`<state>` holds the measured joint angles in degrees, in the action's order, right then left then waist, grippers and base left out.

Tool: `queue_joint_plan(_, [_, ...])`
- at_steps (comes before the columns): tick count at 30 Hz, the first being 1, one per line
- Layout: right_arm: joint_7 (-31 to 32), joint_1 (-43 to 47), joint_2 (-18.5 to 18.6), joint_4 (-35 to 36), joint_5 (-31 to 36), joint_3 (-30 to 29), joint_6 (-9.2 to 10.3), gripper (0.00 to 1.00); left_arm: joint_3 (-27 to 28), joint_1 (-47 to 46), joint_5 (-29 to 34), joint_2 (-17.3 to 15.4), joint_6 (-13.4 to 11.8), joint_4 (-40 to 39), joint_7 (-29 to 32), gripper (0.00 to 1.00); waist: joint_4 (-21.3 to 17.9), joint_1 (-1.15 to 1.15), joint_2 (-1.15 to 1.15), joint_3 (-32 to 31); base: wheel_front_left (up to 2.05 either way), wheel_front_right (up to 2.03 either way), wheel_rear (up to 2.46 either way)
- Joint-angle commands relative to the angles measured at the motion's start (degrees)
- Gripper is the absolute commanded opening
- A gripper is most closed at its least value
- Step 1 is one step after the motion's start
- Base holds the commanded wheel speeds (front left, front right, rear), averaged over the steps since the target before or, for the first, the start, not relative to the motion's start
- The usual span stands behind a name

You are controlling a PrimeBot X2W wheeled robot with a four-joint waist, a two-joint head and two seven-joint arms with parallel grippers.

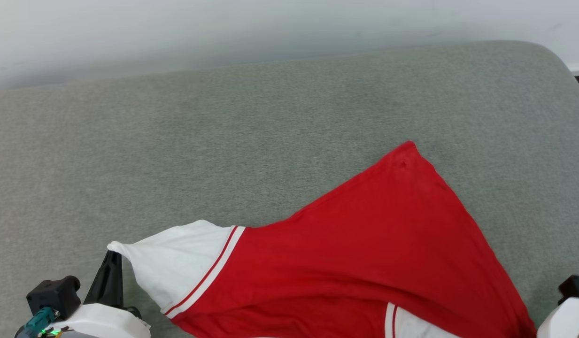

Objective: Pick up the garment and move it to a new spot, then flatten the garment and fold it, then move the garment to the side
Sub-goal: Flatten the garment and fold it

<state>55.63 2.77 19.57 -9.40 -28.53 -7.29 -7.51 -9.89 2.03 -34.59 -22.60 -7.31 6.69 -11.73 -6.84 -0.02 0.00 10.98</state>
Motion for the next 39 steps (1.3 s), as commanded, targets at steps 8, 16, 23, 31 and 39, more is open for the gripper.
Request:
queue_joint_plan(8, [-14.4, -3.6, -3.2, 3.2, 1.6, -1.2, 0.04, 1.0, -0.7, -1.6, 0.7, -0.9, -0.2, -1.4, 0.8, 0.0, -0.7, 0.02, 0.0, 1.7, 0.0, 0.0, 0.0])
queue_joint_plan(16, [-31.0, -14.6, -2.0, -2.4, -1.3, 2.3, 0.03, 1.0, -2.7, -6.0, 1.9, -0.3, 0.2, -4.3, 1.6, 0.0, 2.5, 0.02, 0.0, 5.8, 0.0, 0.0, 0.0])
queue_joint_plan(23, [-24.1, -26.7, 2.4, -7.5, -3.0, 9.6, 0.04, 1.0, -5.1, -10.8, 3.3, 0.7, 1.3, -4.7, 1.5, 0.0, 5.9, 0.02, 0.0, 10.1, 0.0, 0.0, 0.0])
queue_joint_plan(31, [-12.4, -37.1, 3.8, -11.6, -1.7, 13.2, 0.03, 1.0, -6.8, -14.2, 3.8, 2.0, 2.2, -4.3, 0.9, 0.0, 9.0, 0.02, 0.0, 13.3, 0.0, 0.0, 0.0])
queue_joint_plan(39, [-1.0, -39.1, 1.3, -19.6, -0.3, 15.2, 0.03, 1.0, -7.7, -16.1, 3.6, 3.2, 3.0, -2.2, -0.1, 0.0, 11.1, 0.02, 0.0, 15.7, 0.0, 0.0, 0.0])
